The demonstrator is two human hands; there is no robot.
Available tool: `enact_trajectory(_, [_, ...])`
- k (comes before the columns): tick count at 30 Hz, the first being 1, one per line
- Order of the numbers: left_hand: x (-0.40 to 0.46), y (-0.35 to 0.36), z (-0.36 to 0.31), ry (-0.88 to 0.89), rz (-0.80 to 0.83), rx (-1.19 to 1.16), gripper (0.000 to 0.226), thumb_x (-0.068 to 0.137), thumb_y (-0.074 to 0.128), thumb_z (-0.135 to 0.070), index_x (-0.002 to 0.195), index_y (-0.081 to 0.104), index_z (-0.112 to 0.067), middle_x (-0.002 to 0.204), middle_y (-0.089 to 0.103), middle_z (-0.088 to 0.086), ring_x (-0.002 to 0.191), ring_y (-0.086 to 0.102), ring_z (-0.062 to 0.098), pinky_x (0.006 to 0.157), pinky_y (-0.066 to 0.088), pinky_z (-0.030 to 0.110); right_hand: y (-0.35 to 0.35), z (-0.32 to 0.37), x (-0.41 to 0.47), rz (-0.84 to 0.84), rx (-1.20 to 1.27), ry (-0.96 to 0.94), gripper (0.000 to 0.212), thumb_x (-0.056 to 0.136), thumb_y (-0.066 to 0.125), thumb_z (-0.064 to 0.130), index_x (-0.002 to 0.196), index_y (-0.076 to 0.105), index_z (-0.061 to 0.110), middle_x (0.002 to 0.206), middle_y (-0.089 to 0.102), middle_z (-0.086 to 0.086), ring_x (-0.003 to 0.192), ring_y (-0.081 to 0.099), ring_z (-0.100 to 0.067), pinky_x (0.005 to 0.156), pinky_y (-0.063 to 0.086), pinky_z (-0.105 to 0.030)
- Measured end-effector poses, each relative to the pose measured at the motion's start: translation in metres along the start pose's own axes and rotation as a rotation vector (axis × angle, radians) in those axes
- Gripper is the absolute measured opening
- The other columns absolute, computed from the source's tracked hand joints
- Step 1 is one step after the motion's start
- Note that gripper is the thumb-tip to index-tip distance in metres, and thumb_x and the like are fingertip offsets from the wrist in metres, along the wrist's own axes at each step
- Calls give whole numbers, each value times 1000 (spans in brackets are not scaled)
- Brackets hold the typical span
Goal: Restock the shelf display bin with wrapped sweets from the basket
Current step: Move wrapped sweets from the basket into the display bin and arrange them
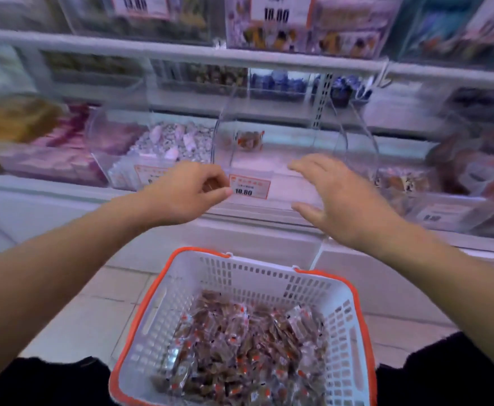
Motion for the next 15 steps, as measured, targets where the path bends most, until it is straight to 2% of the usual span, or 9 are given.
enact_trajectory(3, [5, -5, -7, 130, -164, 166, 37, 91, 64, -32, 123, 63, -14, 118, 66, 4, 102, 61, 17, 90, 45, 26, 26, -11, 7, -10, -71, 155, 62, 93, 64, 27, 147, 38, 10, 150, 39, -11, 137, 37, -30, 113, 31, -40])
enact_trajectory(5, [2, 5, 0, 172, -195, 253, 47, 91, 61, -33, 134, 55, -14, 131, 58, 6, 118, 55, 25, 100, 42, 35, 44, -17, 11, 27, -143, 135, 57, 97, 57, 28, 148, 38, 12, 149, 44, -9, 134, 41, -29, 110, 33, -38])
enact_trajectory(9, [13, 18, 11, 227, -131, 362, 52, 94, 52, -38, 142, 45, -18, 136, 52, 4, 109, 61, 29, 85, 55, 45, 53, -21, 28, 24, -187, 167, 38, 99, 53, 28, 136, 52, 21, 129, 62, -4, 114, 58, -30, 93, 47, -43])
enact_trajectory(12, [28, 19, 19, 159, -120, 265, 53, 97, 48, -39, 146, 38, -21, 145, 44, -1, 117, 58, 29, 92, 52, 46, 52, -24, 41, -4, -73, 218, 25, 98, 55, 13, 119, 64, 23, 113, 67, -4, 101, 62, -28, 85, 50, -41])
enact_trajectory(15, [39, 22, 29, 100, -49, 286, 49, 99, 45, -36, 146, 34, -26, 148, 39, -4, 120, 55, 27, 96, 49, 45, 47, -25, 48, -85, 72, 247, 23, 97, 57, 9, 112, 71, 19, 111, 70, -4, 101, 63, -25, 90, 49, -36])
Point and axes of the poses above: each hand's wrist, its own x-axis towards the middle knuckle, its own y-axis out of the palm, z = x × y, the point moved 2 cm from there along x, towards the middle knuckle
